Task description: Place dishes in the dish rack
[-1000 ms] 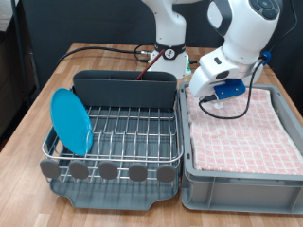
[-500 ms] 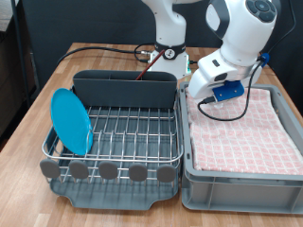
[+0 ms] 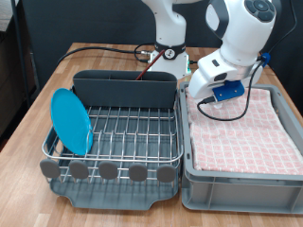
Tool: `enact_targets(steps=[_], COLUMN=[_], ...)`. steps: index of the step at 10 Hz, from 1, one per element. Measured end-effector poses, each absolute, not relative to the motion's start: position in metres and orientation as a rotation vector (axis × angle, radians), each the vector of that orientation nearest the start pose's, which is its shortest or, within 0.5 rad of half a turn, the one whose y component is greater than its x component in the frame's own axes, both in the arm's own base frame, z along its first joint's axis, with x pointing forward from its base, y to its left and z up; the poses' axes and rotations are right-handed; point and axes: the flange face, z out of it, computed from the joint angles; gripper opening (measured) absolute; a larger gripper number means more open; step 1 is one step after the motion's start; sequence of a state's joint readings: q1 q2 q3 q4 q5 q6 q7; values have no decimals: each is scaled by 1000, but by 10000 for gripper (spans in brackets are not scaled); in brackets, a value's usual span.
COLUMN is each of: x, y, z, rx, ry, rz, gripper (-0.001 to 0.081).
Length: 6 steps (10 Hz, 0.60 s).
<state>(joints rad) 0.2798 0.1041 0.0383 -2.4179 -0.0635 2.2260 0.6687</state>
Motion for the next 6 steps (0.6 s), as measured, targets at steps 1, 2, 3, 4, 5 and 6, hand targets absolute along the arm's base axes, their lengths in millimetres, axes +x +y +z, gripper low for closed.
enact_targets(steps=[1, 2, 3, 4, 5, 6], x=[437, 439, 441, 442, 442, 441], y=[142, 142, 143, 143, 141, 138], z=[254, 266, 282, 298, 313, 329], rx=[-3244, -3234, -3221, -3212, -3208, -3205], ry=[508, 512, 515, 518, 525, 537], rz=[378, 336, 284, 239, 219, 210], gripper=[70, 70, 70, 70, 70, 70])
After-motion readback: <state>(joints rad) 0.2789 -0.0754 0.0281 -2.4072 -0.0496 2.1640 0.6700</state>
